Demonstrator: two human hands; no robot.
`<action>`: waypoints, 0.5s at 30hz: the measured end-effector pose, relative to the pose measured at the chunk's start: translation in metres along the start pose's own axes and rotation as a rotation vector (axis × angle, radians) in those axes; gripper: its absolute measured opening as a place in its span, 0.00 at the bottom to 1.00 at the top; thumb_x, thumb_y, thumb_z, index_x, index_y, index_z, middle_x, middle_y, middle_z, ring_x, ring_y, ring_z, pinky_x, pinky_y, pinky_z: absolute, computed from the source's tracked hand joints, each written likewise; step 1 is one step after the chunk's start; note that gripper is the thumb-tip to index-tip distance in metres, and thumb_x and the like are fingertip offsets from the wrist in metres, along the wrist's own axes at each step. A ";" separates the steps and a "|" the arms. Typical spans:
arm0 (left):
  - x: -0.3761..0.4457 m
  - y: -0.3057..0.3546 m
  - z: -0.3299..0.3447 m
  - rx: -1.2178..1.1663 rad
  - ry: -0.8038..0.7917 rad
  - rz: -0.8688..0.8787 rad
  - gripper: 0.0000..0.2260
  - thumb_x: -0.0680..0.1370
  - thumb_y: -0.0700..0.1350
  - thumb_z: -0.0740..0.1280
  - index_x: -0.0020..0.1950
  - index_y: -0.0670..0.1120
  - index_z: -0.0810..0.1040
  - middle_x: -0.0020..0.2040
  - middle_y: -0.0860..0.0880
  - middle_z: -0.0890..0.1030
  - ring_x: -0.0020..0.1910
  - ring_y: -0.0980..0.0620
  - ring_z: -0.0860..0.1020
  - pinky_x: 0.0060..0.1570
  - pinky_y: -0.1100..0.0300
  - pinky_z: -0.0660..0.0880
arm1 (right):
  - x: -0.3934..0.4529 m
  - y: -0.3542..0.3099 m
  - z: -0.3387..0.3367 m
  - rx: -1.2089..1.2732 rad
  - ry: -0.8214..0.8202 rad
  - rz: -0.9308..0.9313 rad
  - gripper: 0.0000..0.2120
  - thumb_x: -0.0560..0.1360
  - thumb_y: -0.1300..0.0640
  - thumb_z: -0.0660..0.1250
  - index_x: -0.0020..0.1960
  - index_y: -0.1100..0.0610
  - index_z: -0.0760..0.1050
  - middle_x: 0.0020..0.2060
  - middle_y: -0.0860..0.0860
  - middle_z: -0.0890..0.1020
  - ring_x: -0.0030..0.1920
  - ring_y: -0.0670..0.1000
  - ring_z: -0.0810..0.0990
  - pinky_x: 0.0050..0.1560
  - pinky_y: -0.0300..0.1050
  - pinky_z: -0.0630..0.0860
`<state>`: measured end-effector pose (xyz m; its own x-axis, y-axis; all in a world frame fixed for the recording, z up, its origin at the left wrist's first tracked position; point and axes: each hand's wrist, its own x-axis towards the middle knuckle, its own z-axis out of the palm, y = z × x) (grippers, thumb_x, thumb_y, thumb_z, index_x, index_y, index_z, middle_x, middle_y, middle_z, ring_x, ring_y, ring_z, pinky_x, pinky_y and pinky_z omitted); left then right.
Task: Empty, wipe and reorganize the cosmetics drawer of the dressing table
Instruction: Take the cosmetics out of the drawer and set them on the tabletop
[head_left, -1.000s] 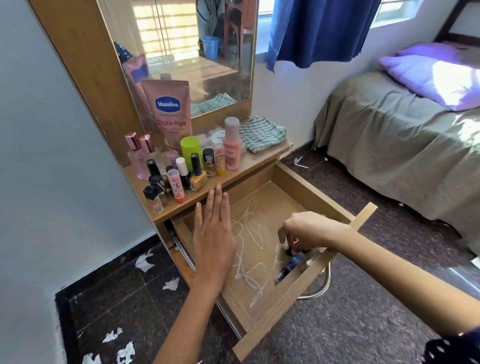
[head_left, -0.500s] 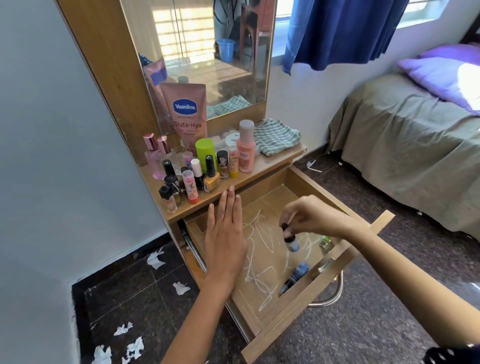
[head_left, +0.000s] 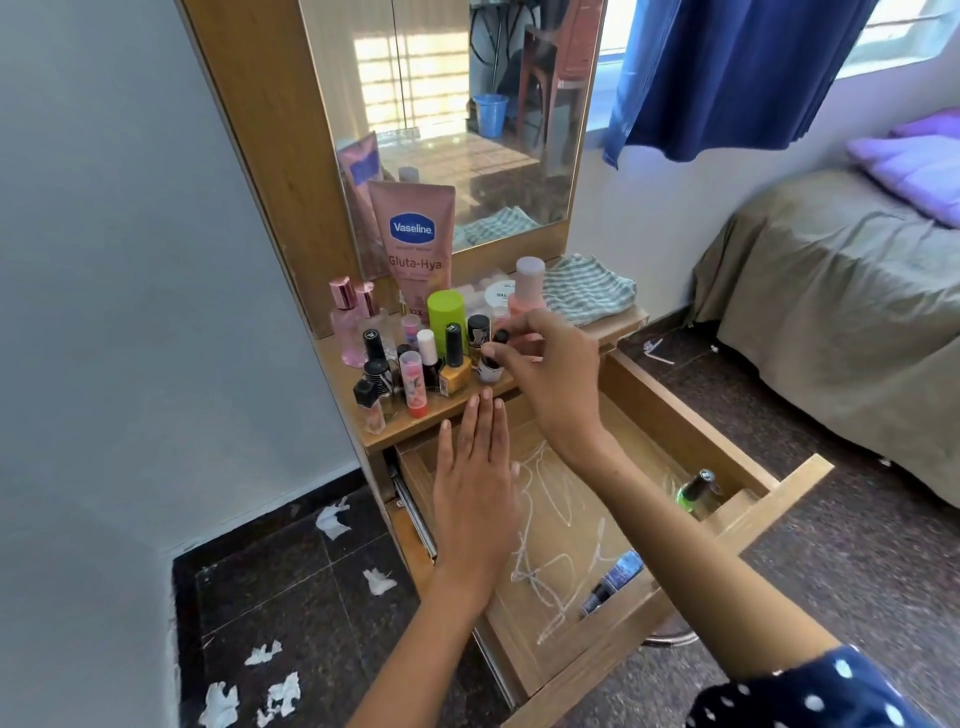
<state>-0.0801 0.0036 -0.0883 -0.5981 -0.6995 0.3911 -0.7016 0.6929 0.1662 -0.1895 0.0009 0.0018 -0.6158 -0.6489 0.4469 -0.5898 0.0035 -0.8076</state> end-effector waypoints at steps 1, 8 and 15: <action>0.000 0.000 -0.001 0.008 0.005 -0.001 0.30 0.80 0.50 0.58 0.77 0.41 0.51 0.78 0.44 0.48 0.77 0.49 0.45 0.74 0.49 0.42 | -0.001 0.000 0.004 -0.011 0.012 -0.018 0.09 0.69 0.58 0.76 0.48 0.56 0.81 0.43 0.49 0.84 0.42 0.45 0.82 0.48 0.49 0.80; 0.003 0.000 0.000 0.015 -0.016 0.004 0.30 0.80 0.49 0.57 0.77 0.41 0.49 0.78 0.44 0.46 0.77 0.49 0.42 0.74 0.49 0.39 | -0.004 0.007 0.011 -0.161 0.029 -0.056 0.13 0.67 0.52 0.77 0.49 0.54 0.79 0.41 0.47 0.84 0.43 0.47 0.83 0.46 0.52 0.81; 0.001 -0.001 0.002 0.025 -0.011 0.008 0.30 0.81 0.50 0.53 0.78 0.41 0.43 0.78 0.45 0.41 0.77 0.49 0.38 0.74 0.50 0.36 | -0.009 0.019 -0.019 -0.229 -0.209 -0.132 0.07 0.70 0.53 0.75 0.44 0.55 0.81 0.39 0.46 0.84 0.40 0.45 0.83 0.45 0.50 0.81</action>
<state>-0.0811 0.0022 -0.0902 -0.6077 -0.6963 0.3819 -0.7064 0.6936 0.1407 -0.2050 0.0209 -0.0099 -0.4197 -0.7971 0.4342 -0.7739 0.0643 -0.6301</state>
